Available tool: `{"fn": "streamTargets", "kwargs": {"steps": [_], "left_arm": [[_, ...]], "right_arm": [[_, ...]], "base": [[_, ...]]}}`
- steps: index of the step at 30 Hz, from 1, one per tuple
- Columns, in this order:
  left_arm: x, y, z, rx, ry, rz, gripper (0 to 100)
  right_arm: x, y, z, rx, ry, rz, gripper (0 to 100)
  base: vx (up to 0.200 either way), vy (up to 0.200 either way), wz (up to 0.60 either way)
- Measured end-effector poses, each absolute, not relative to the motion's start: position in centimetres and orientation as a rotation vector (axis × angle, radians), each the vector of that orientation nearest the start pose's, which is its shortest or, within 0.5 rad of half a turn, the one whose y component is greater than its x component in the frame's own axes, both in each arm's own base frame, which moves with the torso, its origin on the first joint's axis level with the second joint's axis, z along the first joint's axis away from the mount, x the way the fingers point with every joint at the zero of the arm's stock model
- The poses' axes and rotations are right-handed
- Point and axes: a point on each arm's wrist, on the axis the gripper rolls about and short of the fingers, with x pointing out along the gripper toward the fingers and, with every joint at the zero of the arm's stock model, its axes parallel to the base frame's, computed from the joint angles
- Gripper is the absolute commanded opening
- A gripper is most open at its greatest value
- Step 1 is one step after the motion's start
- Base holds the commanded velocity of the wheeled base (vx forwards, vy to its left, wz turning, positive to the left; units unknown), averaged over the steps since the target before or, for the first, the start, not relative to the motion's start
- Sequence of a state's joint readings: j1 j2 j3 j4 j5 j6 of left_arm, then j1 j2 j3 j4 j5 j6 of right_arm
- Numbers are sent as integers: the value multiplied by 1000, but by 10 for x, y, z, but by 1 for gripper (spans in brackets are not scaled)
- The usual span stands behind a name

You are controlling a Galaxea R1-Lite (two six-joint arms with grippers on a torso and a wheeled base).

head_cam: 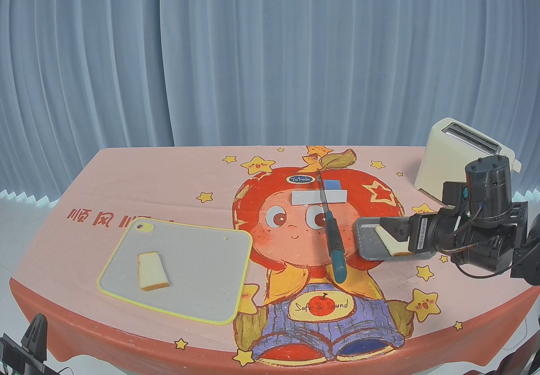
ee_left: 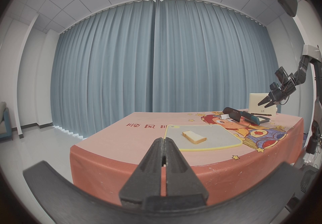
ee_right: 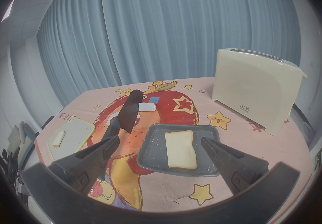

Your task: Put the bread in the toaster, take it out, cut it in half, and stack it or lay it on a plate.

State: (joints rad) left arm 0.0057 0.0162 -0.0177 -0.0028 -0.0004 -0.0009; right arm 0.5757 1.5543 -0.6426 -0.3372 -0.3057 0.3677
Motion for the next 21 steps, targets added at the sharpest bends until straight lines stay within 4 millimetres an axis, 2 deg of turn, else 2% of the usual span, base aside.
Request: {"fn": "streamTargets", "kwargs": {"steps": [7,15,21], "left_arm": [[-23,0,81,0,-4,4,0],[-23,0,81,0,-4,3,0],[-23,0,81,0,-4,3,0]], "right_arm": [[199,121,163,116,514,154,100],[177,96,175,131,447,127,100],[158,81,176,150,417,113,100]], "base": [[0,0,0],[0,0,0],[0,0,0]]}}
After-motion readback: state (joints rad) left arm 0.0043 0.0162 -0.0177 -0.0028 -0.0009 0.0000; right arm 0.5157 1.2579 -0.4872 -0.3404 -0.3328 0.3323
